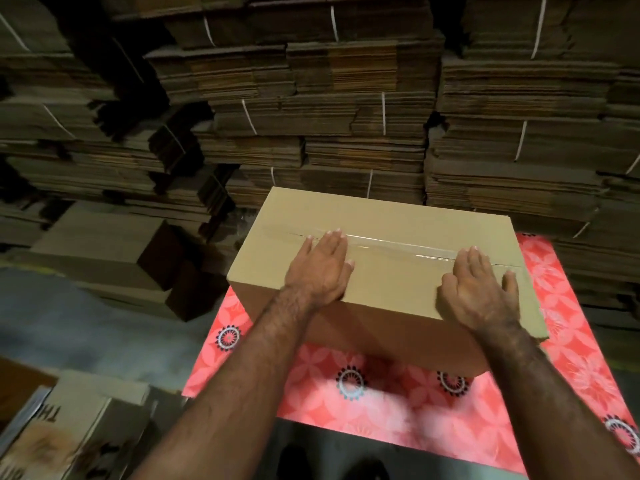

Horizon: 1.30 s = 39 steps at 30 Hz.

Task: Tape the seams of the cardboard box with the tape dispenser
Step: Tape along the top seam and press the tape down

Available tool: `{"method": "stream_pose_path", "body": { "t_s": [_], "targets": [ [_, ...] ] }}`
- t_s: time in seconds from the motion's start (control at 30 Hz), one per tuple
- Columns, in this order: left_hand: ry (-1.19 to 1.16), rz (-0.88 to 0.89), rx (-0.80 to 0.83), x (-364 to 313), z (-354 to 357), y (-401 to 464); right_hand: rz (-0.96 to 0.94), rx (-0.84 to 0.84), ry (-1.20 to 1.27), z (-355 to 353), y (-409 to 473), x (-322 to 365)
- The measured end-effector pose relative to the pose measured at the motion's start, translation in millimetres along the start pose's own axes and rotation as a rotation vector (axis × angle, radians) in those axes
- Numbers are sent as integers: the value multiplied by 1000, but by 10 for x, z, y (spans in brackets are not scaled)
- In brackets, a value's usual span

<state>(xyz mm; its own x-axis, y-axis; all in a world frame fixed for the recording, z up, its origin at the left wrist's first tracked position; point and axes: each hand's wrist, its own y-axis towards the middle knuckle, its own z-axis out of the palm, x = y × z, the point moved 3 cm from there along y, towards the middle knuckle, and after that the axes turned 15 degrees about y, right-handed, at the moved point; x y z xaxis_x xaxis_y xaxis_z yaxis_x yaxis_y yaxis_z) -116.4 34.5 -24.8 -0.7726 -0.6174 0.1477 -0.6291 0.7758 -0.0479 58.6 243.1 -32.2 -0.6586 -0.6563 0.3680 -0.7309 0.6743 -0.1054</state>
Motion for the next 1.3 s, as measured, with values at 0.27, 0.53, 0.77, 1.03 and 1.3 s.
{"method": "stream_pose_path", "body": {
  "t_s": [0.27, 0.53, 0.77, 1.03, 1.3],
  "targets": [
    [-30, 76, 0, 125, 112, 54, 39, -11, 58, 218, 33, 404],
    [-28, -73, -50, 970, 246, -121, 53, -8, 48, 215, 11, 396],
    [-395, -250, -70, 1473, 397, -128, 98, -15, 46, 188, -15, 565],
    [-664, -304, -182, 1587, 431, -188, -337, 170, 237, 752, 63, 2543],
    [-568, -346, -161, 1528, 347, -196, -376, 232, 82, 902, 92, 2299]
  ]
}}
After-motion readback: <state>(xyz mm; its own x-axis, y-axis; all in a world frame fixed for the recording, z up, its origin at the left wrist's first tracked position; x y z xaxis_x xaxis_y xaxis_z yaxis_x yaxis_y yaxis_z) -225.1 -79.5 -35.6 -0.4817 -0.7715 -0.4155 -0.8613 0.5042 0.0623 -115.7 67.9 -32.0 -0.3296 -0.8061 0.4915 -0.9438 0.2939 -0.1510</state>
